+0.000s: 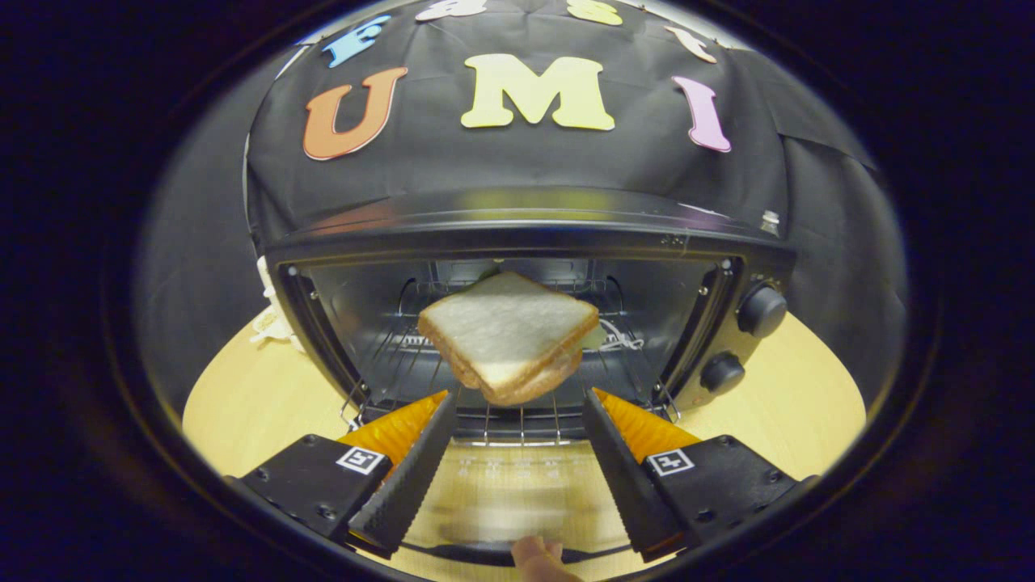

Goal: Open the toaster oven, put the food inside, and close the toaster oven door.

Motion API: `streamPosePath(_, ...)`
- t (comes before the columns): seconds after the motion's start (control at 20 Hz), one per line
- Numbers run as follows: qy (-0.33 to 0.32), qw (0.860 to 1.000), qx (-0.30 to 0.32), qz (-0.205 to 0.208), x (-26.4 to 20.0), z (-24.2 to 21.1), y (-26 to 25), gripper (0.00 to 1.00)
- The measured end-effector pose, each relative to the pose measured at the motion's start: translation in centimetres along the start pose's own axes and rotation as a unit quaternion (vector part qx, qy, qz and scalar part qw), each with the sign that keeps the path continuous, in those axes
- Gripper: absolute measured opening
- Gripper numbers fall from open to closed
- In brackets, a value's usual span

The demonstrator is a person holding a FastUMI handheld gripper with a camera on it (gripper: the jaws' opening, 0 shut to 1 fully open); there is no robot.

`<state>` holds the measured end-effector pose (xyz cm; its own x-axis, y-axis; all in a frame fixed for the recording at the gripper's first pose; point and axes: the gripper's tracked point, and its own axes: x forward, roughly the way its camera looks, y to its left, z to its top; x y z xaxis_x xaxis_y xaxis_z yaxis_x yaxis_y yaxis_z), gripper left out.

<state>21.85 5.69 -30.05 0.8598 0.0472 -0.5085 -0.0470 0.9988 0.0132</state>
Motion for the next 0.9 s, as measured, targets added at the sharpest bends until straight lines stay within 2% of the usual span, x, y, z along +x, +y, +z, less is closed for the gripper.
streamPosePath(0.15,0.039,0.999,0.002,0.012,-2.8,-2.6,0.3,1.0)
streamPosePath(0.35,0.055,0.998,-0.017,0.003,-6.6,-5.1,-0.1,1.0)
streamPosePath(0.55,0.07,0.998,-0.006,0.004,-9.5,-7.3,0.2,1.0)
streamPosePath(0.75,0.074,0.997,0.0,-0.005,-10.4,-8.5,-0.3,1.0)
streamPosePath(0.9,0.101,0.995,0.022,0.007,-9.9,-10.3,0.1,1.0)
